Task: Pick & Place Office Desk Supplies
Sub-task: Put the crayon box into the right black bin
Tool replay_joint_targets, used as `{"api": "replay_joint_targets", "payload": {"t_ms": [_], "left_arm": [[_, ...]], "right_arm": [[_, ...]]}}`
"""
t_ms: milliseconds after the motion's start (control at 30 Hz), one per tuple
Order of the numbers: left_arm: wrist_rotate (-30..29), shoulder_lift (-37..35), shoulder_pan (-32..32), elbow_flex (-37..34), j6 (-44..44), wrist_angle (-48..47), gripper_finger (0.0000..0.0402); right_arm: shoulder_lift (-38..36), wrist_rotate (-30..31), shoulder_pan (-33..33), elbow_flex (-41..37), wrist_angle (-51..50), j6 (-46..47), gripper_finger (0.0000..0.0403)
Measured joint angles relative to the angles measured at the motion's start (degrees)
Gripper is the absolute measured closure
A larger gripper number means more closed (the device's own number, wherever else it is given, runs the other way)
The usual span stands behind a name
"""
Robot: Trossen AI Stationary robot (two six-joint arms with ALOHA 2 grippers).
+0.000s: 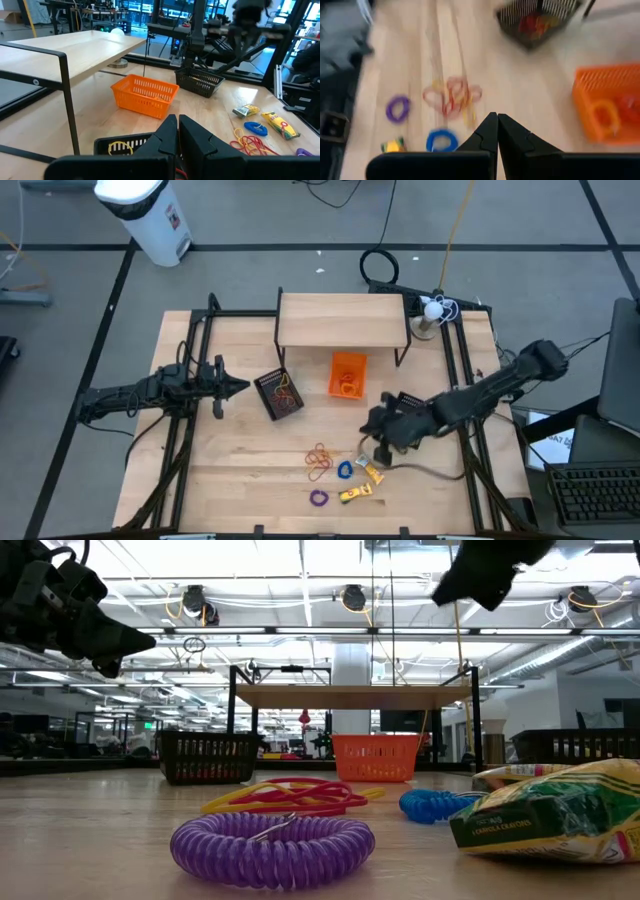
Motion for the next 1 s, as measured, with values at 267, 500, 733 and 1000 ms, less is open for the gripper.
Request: {"api": "replay_joint_targets", "payload": {"t_ms": [267,500,733,1000], "left_arm": [[0.06,0.00,0.00,0.00,-0.02,-0.06,0.0380],[0.06,0.00,-0.04,0.00,-0.07,-0.10,0.0380],[0.07,0.00,-0.04,0.00,-0.15,-0.10,0.0380],[0.03,0.00,-0.02,0.02,0.04,-0.12,0.0380]], "right_arm": [[11.00,-7.94,2.62,6.46,-6.88,9.13,0.0402],[18.26,-17.99,3.02,6.47,-0.79,11.14,0.0322],[19.66,-17.76,2.50,6.53,-0.62,14.47,0.0175],[21.67,-16.08,2.50,6.57,-4.19,19.70,0.0128]]}}
